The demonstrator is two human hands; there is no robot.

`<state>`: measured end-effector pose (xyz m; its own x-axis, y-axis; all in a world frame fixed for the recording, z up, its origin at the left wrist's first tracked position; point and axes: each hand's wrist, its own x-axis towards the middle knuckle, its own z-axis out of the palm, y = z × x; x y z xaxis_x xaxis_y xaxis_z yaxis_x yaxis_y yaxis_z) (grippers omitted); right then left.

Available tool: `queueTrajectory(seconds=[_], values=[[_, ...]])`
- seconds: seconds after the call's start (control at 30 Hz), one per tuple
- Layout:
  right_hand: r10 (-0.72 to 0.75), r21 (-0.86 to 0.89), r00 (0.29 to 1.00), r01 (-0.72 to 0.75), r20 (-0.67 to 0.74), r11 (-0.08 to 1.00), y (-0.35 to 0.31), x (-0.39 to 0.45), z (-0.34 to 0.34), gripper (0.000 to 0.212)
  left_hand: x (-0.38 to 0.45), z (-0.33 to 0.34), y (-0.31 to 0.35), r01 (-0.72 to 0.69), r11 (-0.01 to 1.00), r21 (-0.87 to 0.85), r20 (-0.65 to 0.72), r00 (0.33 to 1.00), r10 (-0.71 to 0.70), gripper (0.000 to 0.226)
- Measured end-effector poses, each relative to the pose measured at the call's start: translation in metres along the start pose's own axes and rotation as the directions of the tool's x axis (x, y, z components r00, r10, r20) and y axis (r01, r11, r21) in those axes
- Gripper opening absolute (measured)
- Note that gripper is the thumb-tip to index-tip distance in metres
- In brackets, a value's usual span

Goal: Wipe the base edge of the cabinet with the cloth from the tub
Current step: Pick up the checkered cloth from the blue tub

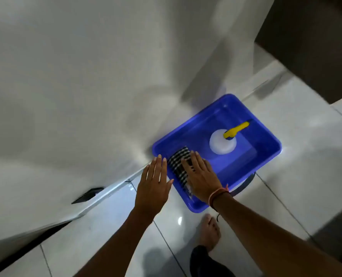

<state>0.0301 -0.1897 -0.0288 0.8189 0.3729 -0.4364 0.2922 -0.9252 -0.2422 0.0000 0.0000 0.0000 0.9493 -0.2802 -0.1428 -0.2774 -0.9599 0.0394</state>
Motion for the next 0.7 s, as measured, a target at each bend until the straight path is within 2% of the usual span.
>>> queueTrajectory(seconds=[0.13,0.2,0.33,0.4,0.43,0.47,0.5,0.53,0.57,0.63,0.7], values=[[-0.096,0.052,0.995,0.096,-0.017,0.994,0.019,0.047,0.058,0.075,0.021,0.055,-0.017,0.015,1.000,-0.019,0.059,0.998,-0.014,0.068],[-0.124,0.025,0.990,0.126,-0.065,0.992,0.025,0.054,0.075,0.076,0.020,0.066,-0.023,-0.027,0.999,-0.041,0.076,0.997,0.030,0.071],[-0.125,0.070,0.983,0.135,-0.134,0.988,0.033,0.055,0.073,0.087,0.012,0.065,-0.045,-0.129,0.992,-0.003,0.052,0.990,0.129,0.074],[-0.051,0.191,0.991,0.075,-0.124,0.979,0.028,0.054,0.055,0.072,0.006,0.052,-0.061,-0.184,0.983,0.017,0.057,0.982,0.182,0.074],[0.033,0.323,0.994,0.004,-0.108,0.946,0.020,0.051,0.043,0.063,0.002,0.045,-0.072,-0.219,0.975,0.033,0.049,0.975,0.217,0.074],[0.149,0.490,0.981,-0.071,-0.121,0.869,0.008,0.049,0.033,0.060,-0.002,0.036,-0.085,-0.250,0.967,0.049,0.029,0.968,0.249,0.073],[0.305,0.657,0.941,-0.137,-0.148,0.741,-0.006,0.047,0.023,0.059,-0.006,0.027,-0.099,-0.274,0.960,0.067,-0.001,0.962,0.274,0.072],[0.468,0.784,0.860,-0.143,-0.204,0.604,-0.024,0.039,0.014,0.058,-0.010,0.017,-0.115,-0.295,0.952,0.083,-0.030,0.954,0.298,0.071],[0.599,0.859,0.746,-0.073,-0.291,0.508,-0.047,0.028,0.007,0.058,-0.016,0.008,-0.131,-0.321,0.939,0.120,-0.050,0.943,0.329,0.070],[0.759,0.908,0.515,0.108,-0.399,0.404,-0.100,0.008,0.013,0.057,-0.025,-0.002,-0.164,-0.399,0.890,0.222,-0.066,0.904,0.422,0.066],[0.855,0.924,0.382,0.287,-0.351,0.252,-0.157,0.002,0.043,0.058,-0.029,0.002,-0.194,-0.468,0.827,0.313,-0.083,0.853,0.515,0.061]])
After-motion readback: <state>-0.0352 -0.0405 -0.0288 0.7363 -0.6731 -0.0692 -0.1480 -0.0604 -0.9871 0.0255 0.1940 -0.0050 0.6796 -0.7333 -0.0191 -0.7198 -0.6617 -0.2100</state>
